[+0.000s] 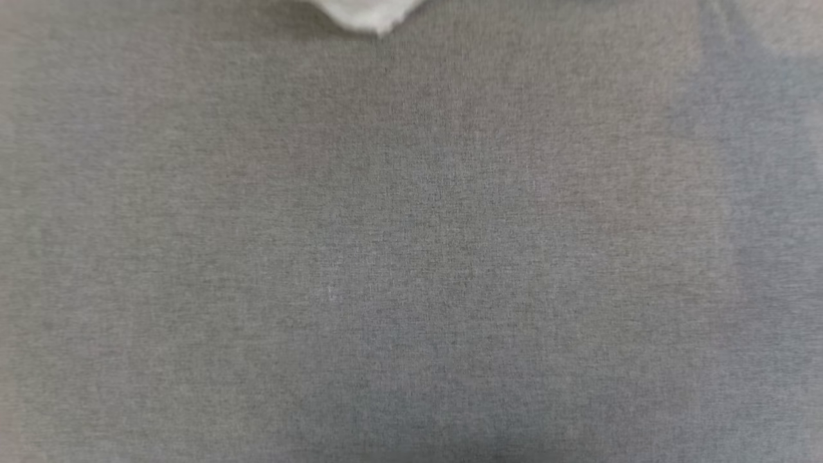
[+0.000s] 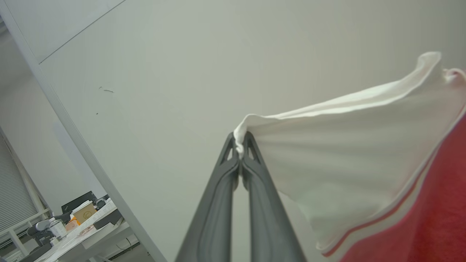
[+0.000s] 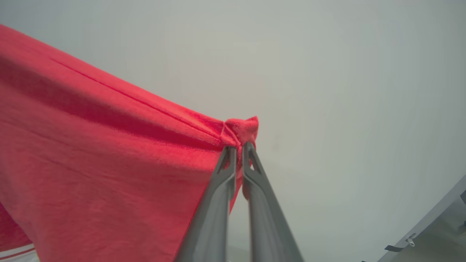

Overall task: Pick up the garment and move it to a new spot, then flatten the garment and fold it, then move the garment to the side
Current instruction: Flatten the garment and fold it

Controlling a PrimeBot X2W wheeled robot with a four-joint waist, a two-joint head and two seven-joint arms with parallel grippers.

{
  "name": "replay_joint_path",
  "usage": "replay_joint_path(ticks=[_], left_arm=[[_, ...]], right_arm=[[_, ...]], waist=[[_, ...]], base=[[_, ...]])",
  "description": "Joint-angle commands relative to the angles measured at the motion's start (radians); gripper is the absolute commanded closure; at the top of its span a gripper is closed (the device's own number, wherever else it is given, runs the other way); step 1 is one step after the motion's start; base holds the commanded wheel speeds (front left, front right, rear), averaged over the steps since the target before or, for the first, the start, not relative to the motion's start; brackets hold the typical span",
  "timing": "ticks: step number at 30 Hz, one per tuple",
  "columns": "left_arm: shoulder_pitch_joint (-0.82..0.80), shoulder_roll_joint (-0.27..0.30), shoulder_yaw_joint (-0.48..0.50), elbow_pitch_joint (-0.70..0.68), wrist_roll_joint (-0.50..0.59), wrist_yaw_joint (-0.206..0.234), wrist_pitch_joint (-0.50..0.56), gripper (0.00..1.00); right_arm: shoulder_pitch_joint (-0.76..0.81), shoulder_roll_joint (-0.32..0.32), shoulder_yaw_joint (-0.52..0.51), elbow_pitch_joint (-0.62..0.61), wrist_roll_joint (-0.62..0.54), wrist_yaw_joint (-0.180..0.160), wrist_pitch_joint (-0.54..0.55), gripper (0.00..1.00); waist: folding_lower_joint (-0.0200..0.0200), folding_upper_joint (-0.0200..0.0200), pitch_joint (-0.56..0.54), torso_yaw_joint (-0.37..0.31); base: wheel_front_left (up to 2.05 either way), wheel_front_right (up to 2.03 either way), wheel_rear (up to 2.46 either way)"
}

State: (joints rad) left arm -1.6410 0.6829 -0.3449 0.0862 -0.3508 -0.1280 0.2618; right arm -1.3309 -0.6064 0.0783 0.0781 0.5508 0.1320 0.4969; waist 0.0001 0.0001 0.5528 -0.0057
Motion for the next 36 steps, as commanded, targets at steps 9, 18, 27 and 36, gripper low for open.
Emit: replay_joint_path(ticks=[9,18,27,36], left_arm=[[-0.42,-0.079,-0.107,0.448,0.122,-0.002,-0.251,1.0],[-0.351,-0.157,-0.174,0.668,0.077,-0.002,-0.442,1.0],[-0.044,-0.251,-0.195,0.691,-0.019,-0.002,-0.519,1.0],[0.346,-0.301,-0.196,0.57,-0.056,0.02,-0.523,1.0]], right_arm=[[-0.353,0.117,0.075,0.362,-0.174,-0.001,-0.26,1.0],[-0.361,0.166,0.138,0.521,-0.181,-0.001,-0.43,1.0],[-0.181,0.184,0.24,0.575,-0.124,-0.001,-0.541,1.0],[0.075,0.17,0.333,0.603,-0.032,-0.001,-0.589,1.0]], waist=[[-0.0001,-0.0001,0.234,-0.026],[-0.0001,-0.0001,0.246,0.009],[-0.0001,-0.0001,0.178,0.043],[-0.0001,-0.0001,0.039,0.068]], base=[[0.0,0.0,0.0],[0.0,0.0,0.0],[0.0,0.0,0.0],[0.0,0.0,0.0]])
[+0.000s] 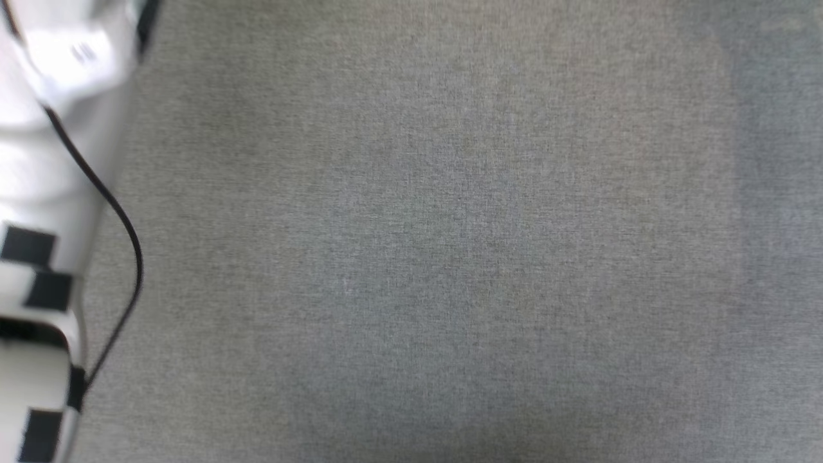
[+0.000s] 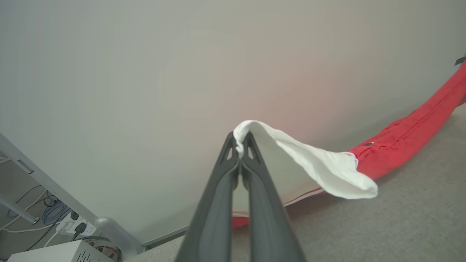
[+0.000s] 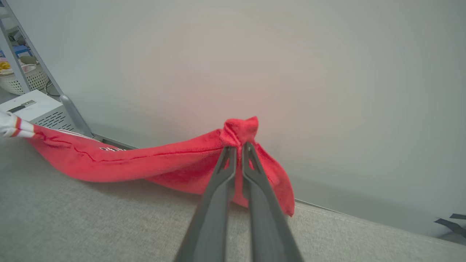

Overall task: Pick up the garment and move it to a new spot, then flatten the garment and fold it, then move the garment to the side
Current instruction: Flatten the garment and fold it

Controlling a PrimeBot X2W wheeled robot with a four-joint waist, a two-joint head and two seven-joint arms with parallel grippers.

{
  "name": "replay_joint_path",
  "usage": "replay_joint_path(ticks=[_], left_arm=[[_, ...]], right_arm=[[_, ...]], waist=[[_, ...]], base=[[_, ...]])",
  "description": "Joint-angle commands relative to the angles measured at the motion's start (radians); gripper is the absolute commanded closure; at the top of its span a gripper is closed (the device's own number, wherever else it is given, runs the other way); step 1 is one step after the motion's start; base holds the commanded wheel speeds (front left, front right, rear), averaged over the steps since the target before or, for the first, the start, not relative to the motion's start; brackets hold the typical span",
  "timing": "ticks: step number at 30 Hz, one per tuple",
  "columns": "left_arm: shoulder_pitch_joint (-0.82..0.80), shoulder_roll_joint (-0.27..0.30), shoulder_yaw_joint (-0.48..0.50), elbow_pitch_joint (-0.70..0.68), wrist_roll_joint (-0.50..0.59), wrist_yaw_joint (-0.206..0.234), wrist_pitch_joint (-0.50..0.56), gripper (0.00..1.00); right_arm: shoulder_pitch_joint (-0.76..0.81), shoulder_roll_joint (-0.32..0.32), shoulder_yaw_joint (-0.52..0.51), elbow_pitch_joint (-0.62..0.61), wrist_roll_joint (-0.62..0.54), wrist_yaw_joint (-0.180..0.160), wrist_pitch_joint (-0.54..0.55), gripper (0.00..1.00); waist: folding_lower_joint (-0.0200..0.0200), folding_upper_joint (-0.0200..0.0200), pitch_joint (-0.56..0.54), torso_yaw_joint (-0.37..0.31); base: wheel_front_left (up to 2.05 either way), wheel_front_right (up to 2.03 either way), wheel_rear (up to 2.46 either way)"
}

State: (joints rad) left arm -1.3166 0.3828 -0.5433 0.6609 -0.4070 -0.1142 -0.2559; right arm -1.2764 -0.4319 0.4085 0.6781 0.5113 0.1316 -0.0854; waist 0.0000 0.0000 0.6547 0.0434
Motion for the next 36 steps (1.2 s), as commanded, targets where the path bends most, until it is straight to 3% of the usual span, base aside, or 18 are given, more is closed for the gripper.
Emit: replay_joint_path(ticks=[1,10,24,36], left_arm=[[0.059,-0.003,0.001,-0.019,-0.001,0.009,-0.006,1.0],[0.471,0.021,-0.021,-0.099,-0.067,0.035,0.007,1.0],[0.875,0.131,-0.052,-0.335,-0.16,0.067,0.112,1.0],[1.154,0.229,-0.095,-0.566,-0.238,0.108,0.238,1.0]], right_arm=[[0.049,-0.007,0.008,0.007,0.018,-0.001,-0.006,1.0],[0.38,-0.031,0.023,0.041,0.171,-0.001,0.022,1.0],[0.676,-0.032,-0.033,0.036,0.361,-0.001,0.065,1.0],[0.917,-0.052,-0.052,-0.079,0.482,-0.001,0.154,1.0]], waist=[[0.0,0.0,-0.078,0.022],[0.0,0.0,-0.282,0.043],[0.0,0.0,-0.467,0.067],[0.0,0.0,-0.597,0.057]], base=[[0.0,0.0,0.0],[0.0,0.0,0.0],[0.0,0.0,0.0],[0.0,0.0,0.0]])
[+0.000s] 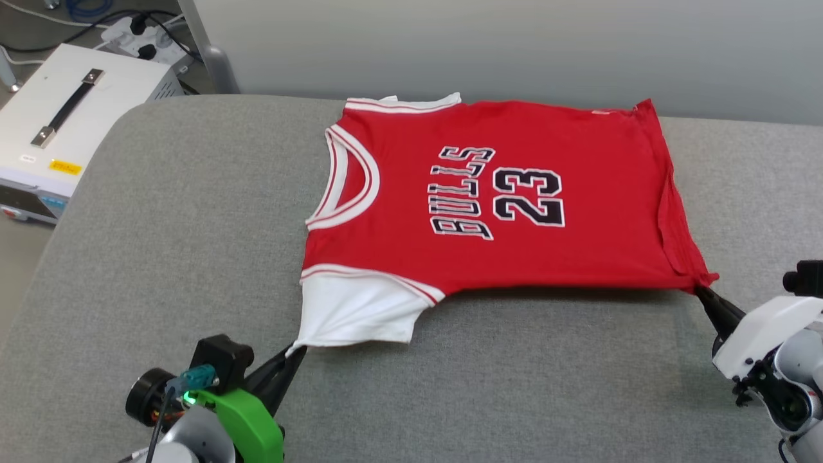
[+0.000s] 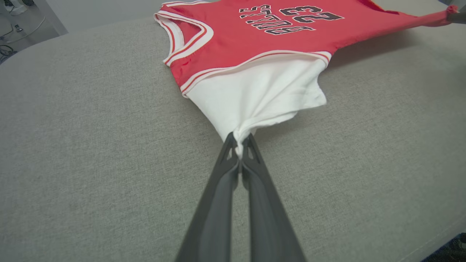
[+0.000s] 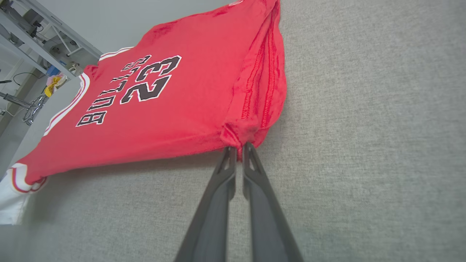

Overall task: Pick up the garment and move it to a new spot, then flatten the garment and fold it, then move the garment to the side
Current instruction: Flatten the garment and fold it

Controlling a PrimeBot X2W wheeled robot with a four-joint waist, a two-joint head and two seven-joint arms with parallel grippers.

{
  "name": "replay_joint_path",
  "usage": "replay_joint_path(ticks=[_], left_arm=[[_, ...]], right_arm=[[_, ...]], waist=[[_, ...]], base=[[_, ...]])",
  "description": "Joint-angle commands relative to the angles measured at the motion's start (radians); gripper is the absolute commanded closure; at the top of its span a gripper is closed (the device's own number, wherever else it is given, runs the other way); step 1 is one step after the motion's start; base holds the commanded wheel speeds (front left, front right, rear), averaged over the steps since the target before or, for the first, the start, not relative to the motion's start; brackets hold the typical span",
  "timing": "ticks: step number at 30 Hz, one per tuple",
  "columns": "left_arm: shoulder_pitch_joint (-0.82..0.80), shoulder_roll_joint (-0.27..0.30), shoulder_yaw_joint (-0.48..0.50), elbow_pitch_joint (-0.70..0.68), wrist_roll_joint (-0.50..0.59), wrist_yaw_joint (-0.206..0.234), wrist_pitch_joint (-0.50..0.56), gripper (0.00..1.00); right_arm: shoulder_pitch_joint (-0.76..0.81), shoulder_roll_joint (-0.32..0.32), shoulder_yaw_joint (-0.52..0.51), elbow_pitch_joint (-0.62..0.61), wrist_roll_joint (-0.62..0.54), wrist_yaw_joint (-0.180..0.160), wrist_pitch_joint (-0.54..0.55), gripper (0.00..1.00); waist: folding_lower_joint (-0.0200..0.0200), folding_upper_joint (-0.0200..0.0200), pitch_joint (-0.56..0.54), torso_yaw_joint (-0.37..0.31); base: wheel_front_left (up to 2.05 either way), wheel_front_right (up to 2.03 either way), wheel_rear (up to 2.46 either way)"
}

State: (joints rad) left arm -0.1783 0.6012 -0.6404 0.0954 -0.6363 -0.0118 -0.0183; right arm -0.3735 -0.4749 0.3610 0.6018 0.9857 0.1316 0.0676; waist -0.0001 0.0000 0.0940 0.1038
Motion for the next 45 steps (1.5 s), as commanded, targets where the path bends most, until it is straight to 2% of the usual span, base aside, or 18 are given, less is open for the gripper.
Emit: replay_joint_path(ticks=[1,7,15,23,34,45], left_arm=[[0.036,0.021,-0.001,-0.013,-0.017,0.006,0.01,1.0],[0.134,0.072,-0.005,-0.068,-0.067,0.015,0.055,1.0],[0.226,0.13,-0.03,-0.13,-0.123,0.0,0.125,1.0],[0.241,0.15,-0.022,-0.19,-0.124,0.023,0.126,1.0],[0.048,0.134,0.026,-0.229,-0.077,0.013,0.128,1.0],[-0.193,0.087,0.036,-0.132,-0.032,-0.033,0.163,1.0]], right_arm=[[0.036,-0.012,-0.007,-0.015,0.016,-0.001,0.012,1.0],[0.168,-0.031,-0.034,-0.112,0.055,-0.001,0.082,1.0],[0.362,-0.062,-0.098,-0.265,0.08,-0.001,0.219,1.0],[0.466,-0.033,-0.217,-0.424,0.03,-0.001,0.351,1.0],[0.411,0.073,-0.395,-0.624,-0.109,-0.001,0.525,1.0],[0.252,0.144,-0.459,-0.645,-0.222,-0.001,0.646,1.0]], waist=[[0.0001,0.0,-0.048,-0.005],[0.0001,0.0,-0.095,-0.008],[0.0001,0.0,-0.123,-0.009],[0.0001,0.0,-0.097,-0.018],[0.0001,0.0,0.022,-0.025],[0.0001,0.0,0.143,-0.041]], base=[[0.0,0.0,0.0],[0.0,0.0,0.0],[0.0,0.0,0.0],[0.0,0.0,0.0],[0.0,0.0,0.0],[0.0,0.0,0.0]])
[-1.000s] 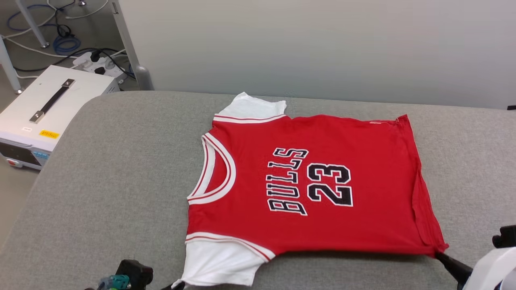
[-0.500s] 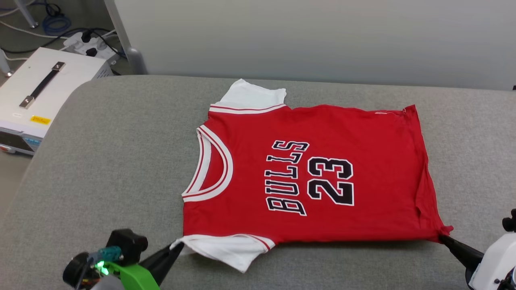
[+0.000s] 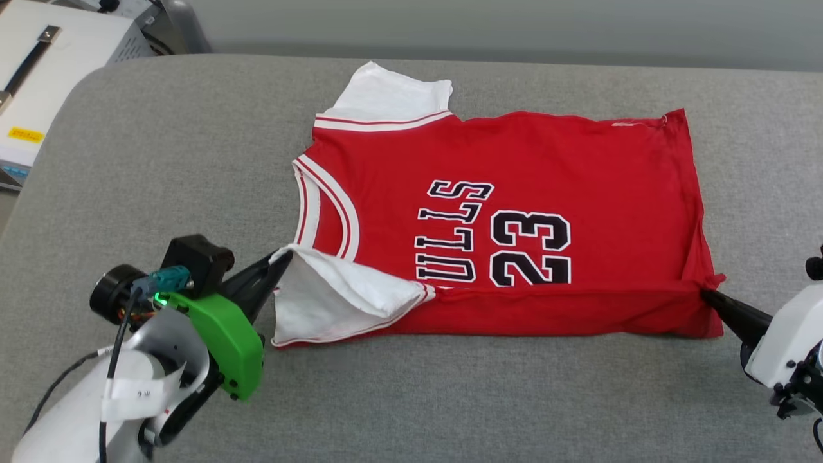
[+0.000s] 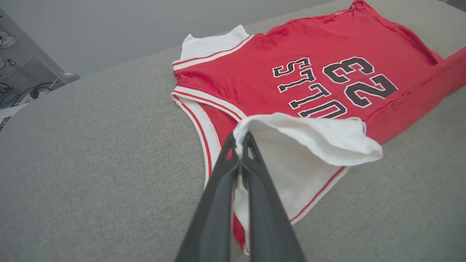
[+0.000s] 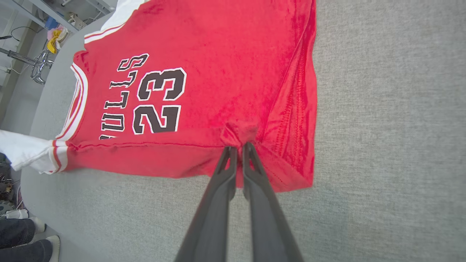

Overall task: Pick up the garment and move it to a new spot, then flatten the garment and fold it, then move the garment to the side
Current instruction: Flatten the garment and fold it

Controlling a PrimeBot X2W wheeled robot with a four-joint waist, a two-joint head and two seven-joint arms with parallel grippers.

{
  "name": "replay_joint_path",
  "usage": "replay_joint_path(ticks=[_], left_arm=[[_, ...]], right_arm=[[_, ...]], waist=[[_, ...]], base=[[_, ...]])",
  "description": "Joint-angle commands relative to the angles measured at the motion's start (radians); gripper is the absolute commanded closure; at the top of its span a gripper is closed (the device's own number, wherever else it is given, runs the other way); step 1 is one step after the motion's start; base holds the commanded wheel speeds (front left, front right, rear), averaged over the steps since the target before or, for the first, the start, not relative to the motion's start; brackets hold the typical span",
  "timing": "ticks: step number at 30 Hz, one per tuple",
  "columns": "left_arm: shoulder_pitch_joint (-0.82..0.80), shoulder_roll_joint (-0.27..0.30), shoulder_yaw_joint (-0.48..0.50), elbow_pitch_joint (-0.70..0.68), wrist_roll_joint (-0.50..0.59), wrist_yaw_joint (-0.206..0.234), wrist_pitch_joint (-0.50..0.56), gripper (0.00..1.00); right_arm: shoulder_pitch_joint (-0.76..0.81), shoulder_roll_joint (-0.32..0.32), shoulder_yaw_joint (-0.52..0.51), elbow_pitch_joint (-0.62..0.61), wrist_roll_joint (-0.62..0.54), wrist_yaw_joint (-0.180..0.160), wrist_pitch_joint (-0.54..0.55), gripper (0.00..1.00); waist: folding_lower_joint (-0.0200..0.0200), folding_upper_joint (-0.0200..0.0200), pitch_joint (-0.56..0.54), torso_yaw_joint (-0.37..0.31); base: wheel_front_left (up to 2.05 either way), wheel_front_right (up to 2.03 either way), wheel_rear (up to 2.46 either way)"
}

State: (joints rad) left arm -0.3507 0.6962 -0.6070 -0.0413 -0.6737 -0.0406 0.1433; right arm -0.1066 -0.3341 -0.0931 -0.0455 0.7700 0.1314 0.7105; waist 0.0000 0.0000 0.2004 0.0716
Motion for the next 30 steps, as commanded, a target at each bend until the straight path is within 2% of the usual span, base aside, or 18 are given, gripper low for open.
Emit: replay_joint_path(ticks=[1,10,19,20,21,22,23,24,25,30], left_arm=[[-0.043,-0.014,0.004,0.021,0.007,-0.01,0.002,1.0],[-0.191,-0.061,-0.004,0.175,0.012,-0.05,-0.004,1.0],[-0.278,-0.101,-0.047,0.33,0.026,-0.071,-0.003,1.0],[-0.285,-0.107,-0.052,0.345,0.028,-0.072,-0.005,0.62],[-0.294,-0.115,-0.057,0.365,0.034,-0.073,-0.012,0.14],[-0.301,-0.123,-0.06,0.381,0.038,-0.074,-0.019,0.0],[-0.309,-0.134,-0.064,0.403,0.043,-0.073,-0.028,0.0],[-0.314,-0.143,-0.066,0.421,0.045,-0.072,-0.035,0.0],[-0.317,-0.157,-0.068,0.443,0.04,-0.073,-0.042,0.0],[-0.328,-0.202,-0.042,0.525,0.021,-0.062,-0.124,0.0]], right_arm=[[-0.031,0.005,-0.008,0.008,-0.014,-0.001,0.008,1.0],[-0.127,0.011,-0.008,0.071,-0.057,-0.001,0.025,1.0],[-0.225,0.011,0.04,0.15,-0.082,-0.001,0.006,1.0],[-0.234,0.01,0.046,0.159,-0.085,-0.001,0.002,1.0],[-0.244,0.009,0.053,0.172,-0.088,-0.001,-0.006,1.0],[-0.25,0.008,0.057,0.182,-0.091,-0.001,-0.012,1.0],[-0.258,0.006,0.062,0.194,-0.095,-0.001,-0.022,0.93],[-0.264,0.006,0.063,0.204,-0.098,-0.001,-0.035,0.16],[-0.269,0.008,0.063,0.217,-0.1,-0.001,-0.05,0.0],[-0.268,-0.002,0.087,0.246,-0.093,-0.001,-0.094,0.0]], waist=[[0.0,0.0,0.047,-0.01],[0.0,0.0,0.108,-0.023],[0.0,0.0,0.166,-0.037],[0.0,0.0,0.169,-0.038],[0.0,0.0,0.172,-0.037],[0.0,0.0,0.173,-0.037],[0.0,0.0,0.173,-0.036],[0.0,0.0,0.172,-0.035],[0.0,0.0,0.168,-0.033],[0.0,0.0,0.131,-0.025]], base=[[0.0,0.0,0.0],[0.0,0.0,0.0],[0.0,0.0,0.0],[0.0,0.0,0.0],[0.0,0.0,0.0],[0.0,0.0,0.0],[0.0,0.0,0.0],[0.0,0.0,0.0],[0.0,0.0,0.0],[0.0,0.0,0.0]])
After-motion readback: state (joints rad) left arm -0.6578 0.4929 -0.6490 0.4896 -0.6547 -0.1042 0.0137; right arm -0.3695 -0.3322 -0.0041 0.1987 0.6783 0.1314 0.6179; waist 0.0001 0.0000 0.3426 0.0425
